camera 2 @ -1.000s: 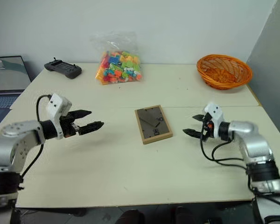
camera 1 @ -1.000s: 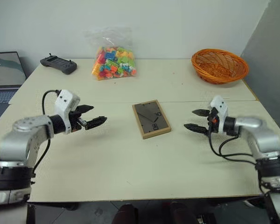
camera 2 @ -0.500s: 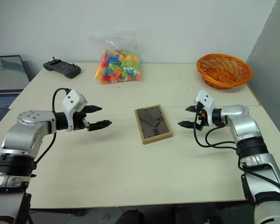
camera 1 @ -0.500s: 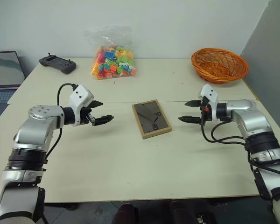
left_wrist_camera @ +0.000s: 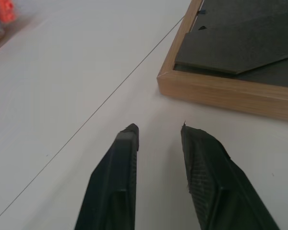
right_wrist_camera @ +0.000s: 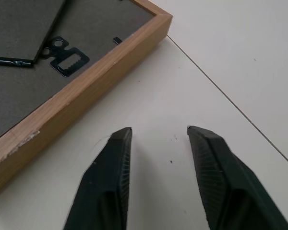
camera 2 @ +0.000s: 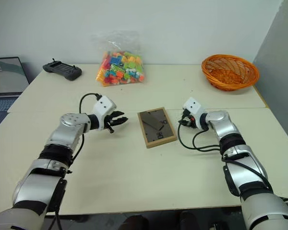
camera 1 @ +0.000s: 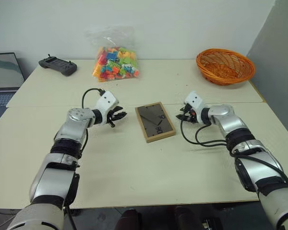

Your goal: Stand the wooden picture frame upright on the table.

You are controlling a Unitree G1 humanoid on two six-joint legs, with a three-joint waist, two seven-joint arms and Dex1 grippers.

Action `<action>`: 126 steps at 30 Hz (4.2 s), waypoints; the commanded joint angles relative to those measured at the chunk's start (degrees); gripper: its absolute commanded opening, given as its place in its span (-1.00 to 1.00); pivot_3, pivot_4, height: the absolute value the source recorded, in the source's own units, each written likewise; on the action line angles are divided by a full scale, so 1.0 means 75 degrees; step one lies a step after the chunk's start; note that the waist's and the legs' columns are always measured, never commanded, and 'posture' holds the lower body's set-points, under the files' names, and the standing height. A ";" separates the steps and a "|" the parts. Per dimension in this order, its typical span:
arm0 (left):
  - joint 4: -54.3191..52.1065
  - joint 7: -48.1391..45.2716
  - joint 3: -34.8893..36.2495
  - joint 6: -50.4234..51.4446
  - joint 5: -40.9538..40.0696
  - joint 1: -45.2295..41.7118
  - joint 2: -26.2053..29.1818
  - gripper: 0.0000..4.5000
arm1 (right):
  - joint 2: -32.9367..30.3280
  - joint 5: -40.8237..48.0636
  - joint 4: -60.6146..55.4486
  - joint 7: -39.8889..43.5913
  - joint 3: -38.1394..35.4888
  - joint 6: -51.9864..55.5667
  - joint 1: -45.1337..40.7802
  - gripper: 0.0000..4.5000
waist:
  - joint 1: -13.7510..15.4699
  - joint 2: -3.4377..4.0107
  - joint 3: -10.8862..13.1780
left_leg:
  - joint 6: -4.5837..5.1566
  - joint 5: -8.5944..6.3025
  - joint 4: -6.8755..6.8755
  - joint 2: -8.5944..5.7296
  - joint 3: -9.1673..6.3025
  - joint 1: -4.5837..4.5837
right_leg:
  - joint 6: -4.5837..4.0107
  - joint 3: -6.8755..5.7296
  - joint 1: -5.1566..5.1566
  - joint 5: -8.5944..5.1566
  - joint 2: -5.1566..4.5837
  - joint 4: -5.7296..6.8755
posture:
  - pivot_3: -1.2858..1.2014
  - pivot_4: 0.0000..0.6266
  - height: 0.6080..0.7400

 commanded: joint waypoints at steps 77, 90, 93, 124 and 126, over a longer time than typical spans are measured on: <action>-0.4725 -0.1929 0.1307 1.0452 -0.5284 0.2586 0.0012 0.92 | -0.0252 0.0349 -0.6445 0.1720 0.0586 0.2653 0.2802 -1.00 | -0.0032 0.0004 -0.0016 | 0.0008 -0.0005 0.0007 -0.0015 -0.0040 0.0027 | 0.0005 0.0000 0.0033 -0.0006 -0.0005 0.0006 | 0.03 -0.52 1.00; -0.4993 -0.1486 0.1840 1.0265 -0.5622 0.2780 -0.0034 -0.21 | -0.0677 0.0327 -0.6412 0.1488 0.0498 0.2469 0.3178 -1.00 | -0.0102 0.0003 -0.0017 | 0.0006 -0.0004 0.0006 -0.0014 -0.0044 0.0030 | 0.0007 -0.0003 0.0038 -0.0005 -0.0005 0.0004 | 0.03 -0.52 1.00; -0.5183 -0.1281 0.1936 0.9886 -0.5565 0.2779 -0.0104 -0.43 | -0.0795 0.0389 -0.6405 0.1394 0.0342 0.2484 0.3145 -1.00 | -0.0102 0.0003 -0.0017 | 0.0006 -0.0004 0.0005 -0.0012 -0.0048 0.0029 | 0.0007 -0.0005 0.0038 -0.0005 -0.0003 0.0004 | 0.03 -0.52 1.00; -0.7087 -0.0170 0.2506 0.9291 -0.6576 0.2078 -0.0543 -0.43 | 0.0220 0.4538 -0.7784 0.1749 -0.1185 0.6857 0.0463 0.99 | -0.0101 0.0002 -0.0015 | 0.0007 -0.0004 0.0002 -0.0011 -0.0048 0.0012 | 0.0006 -0.0007 0.0023 -0.0004 -0.0005 -0.0004 | 0.03 -0.52 1.00; -0.7174 -0.0132 0.2537 0.9346 -0.6670 0.2123 -0.0507 -0.43 | 0.0086 0.4800 -0.8077 0.1973 -0.1164 0.7060 0.0549 0.99 | -0.0077 0.0002 -0.0015 | 0.0007 -0.0004 0.0002 -0.0012 -0.0050 0.0008 | 0.0006 -0.0009 0.0023 -0.0004 -0.0005 -0.0006 | 0.03 -0.52 1.00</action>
